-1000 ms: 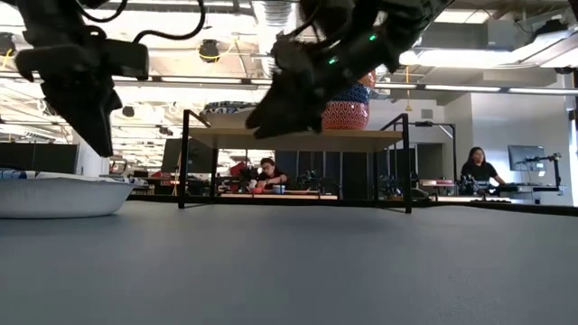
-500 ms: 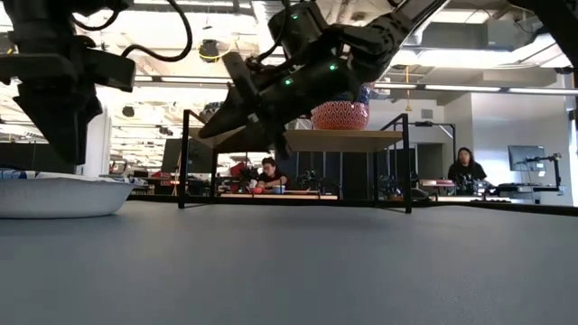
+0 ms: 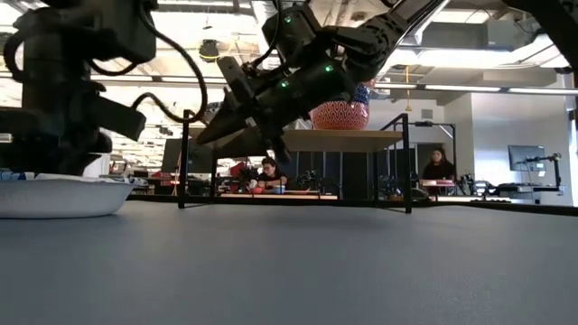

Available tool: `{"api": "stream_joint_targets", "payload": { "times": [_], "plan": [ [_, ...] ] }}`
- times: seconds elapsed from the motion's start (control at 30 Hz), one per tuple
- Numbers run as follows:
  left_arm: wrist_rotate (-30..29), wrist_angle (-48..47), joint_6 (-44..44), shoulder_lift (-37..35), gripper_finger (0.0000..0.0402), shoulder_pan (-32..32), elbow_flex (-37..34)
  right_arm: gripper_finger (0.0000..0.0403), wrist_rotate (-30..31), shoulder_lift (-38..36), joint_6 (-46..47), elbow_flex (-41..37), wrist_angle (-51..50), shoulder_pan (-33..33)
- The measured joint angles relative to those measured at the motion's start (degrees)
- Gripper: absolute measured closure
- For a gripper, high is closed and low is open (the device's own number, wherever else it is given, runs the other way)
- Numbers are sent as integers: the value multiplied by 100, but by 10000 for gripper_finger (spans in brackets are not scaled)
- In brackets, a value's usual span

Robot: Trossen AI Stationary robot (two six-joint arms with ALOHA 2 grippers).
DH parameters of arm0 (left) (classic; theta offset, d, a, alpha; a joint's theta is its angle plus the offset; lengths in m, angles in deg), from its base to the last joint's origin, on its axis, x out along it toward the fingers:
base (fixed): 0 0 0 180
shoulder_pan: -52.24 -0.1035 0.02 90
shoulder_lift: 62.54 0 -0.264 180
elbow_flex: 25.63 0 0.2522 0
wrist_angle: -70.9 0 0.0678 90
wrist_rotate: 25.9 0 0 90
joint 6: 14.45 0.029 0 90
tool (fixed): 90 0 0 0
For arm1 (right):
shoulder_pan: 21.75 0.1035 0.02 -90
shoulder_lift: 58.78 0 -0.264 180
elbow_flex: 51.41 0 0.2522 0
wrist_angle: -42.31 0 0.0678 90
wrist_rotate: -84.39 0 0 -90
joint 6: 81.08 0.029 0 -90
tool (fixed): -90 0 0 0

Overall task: Place and stack bowls onto a shelf
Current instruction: Stack the top white patterned bowl on top of the white patterned bowl on the shelf

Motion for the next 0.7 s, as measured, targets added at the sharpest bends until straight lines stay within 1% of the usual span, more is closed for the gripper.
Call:
{"api": "stream_joint_targets", "payload": {
  "times": [0.1,0.17,0.27,0.33,0.43,0.53,0.7],
  "plan": [
    [65,-3,437,245,259,-85,137,191,-310,0,-6,0,-110,-54],
    [-17,-27,777,299,259,-134,278,191,-615,0,-14,0,-202,-106],
    [-242,429,1322,311,259,-222,581,191,-1089,0,-9,0,-279,-241],
    [-280,633,1751,290,259,-273,768,191,-1335,0,60,0,-268,-319],
    [-256,943,2187,307,259,-246,1071,191,-1453,0,138,0,-288,-375],
    [-454,648,2288,276,259,-170,1360,191,-1439,-4,134,0,-479,-356],
    [-1261,-433,1960,187,259,-43,1742,191,-1200,-4,135,-2,-718,-321]
  ]
}}
